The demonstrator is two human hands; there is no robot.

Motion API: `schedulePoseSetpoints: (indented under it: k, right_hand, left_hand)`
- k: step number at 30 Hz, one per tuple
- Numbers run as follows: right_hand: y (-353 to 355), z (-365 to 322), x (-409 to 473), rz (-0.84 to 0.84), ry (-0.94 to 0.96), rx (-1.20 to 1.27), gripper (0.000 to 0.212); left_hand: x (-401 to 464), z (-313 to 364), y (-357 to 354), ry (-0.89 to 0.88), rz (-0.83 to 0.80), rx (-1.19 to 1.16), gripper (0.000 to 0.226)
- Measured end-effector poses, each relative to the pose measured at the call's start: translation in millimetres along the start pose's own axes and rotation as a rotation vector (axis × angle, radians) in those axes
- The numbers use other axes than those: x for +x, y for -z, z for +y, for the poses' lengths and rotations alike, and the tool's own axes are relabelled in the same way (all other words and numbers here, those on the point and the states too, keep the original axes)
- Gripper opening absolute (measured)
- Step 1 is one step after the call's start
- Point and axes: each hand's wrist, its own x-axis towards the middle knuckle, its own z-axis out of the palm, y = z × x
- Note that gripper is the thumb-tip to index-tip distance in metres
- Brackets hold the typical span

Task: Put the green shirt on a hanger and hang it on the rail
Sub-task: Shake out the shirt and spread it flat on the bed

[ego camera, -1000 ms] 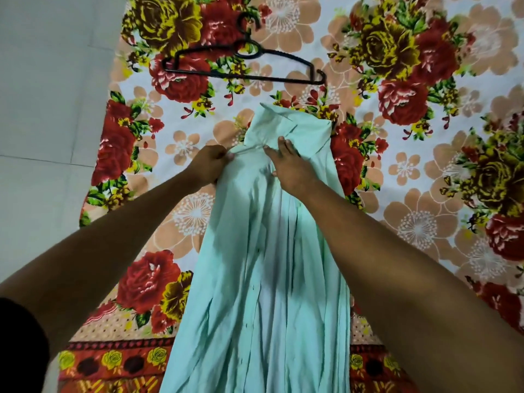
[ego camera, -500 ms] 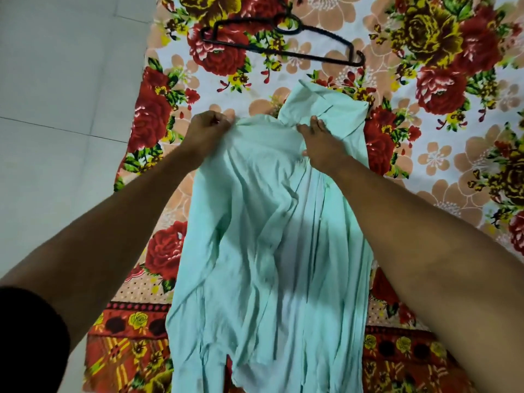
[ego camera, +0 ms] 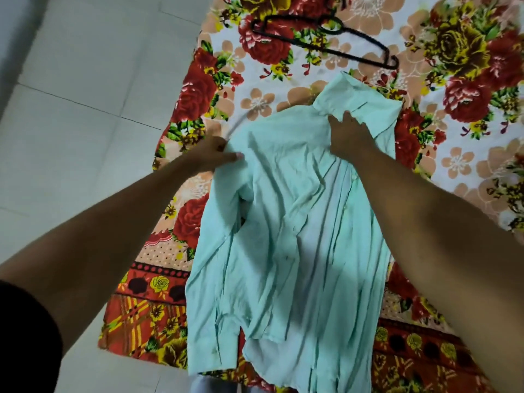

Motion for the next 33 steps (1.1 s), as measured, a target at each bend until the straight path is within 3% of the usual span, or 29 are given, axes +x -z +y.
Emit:
schedulePoseSetpoints:
  k: [2,5,6,8,11,13,17,18,21,23,25,28,30,33]
  right_hand:
    - [3,-41,-30,0.204,0.005,0.055,0.059]
    - [-20,-119,-81,0.389,0.366,0.241,0.049]
    - [-32,-141,-97,0.363,0.507,0.256,0.048]
    - [-53,-163,-117,0.229,0.615,0.188,0.055]
    - [-74,-163,-126,0.067,0.438,0.078,0.076]
    - [-80,-161,-136,0.084,0.352,0.058,0.081]
    - [-93,-169,-176,0.181,0.586,0.003,0.080]
    - [-97,-169,-187,0.163,0.634,-0.019,0.081]
    - [-103,-174,-203,0.126,0.585,-0.080,0.086]
    - [-105,-187,-215,0.128,0.584,-0.088,0.078]
    - [-108,-198,-223,0.090,0.675,-0.122,0.068]
    - [-118,-204,-233,-0.041,0.691,-0.148,0.068]
    - [-119,-205,-240,-0.052,0.643,-0.129,0.077]
    - [-118,-218,-260,-0.011,0.652,-0.094,0.087]
  left_hand:
    - [-13,-16,-7,-0.030,0.097,0.071,0.030]
    - [-31,-30,-16,-0.062,0.360,-0.321,0.020]
    - [-41,-34,-19,-0.064,0.460,-0.470,0.016]
    - [-58,-42,-26,-0.073,0.497,-0.484,0.018]
    - [-84,-61,-40,0.045,0.178,0.030,0.031]
    - [-94,-81,-49,0.079,0.104,0.266,0.036]
    - [-113,-99,-49,0.089,0.486,-0.209,0.023]
    - [-121,-103,-48,0.094,0.514,-0.288,0.027]
    - [-147,-115,-54,0.131,0.237,-0.263,0.046]
    - [-164,-128,-62,0.157,0.088,-0.139,0.040]
    - [-168,-140,-68,0.161,0.140,-0.054,0.027]
    - [-174,-150,-69,0.266,0.359,-0.263,0.015]
    - [-184,-150,-70,0.290,0.234,-0.416,0.033]
    - [-205,-151,-88,0.300,-0.014,-0.191,0.067]
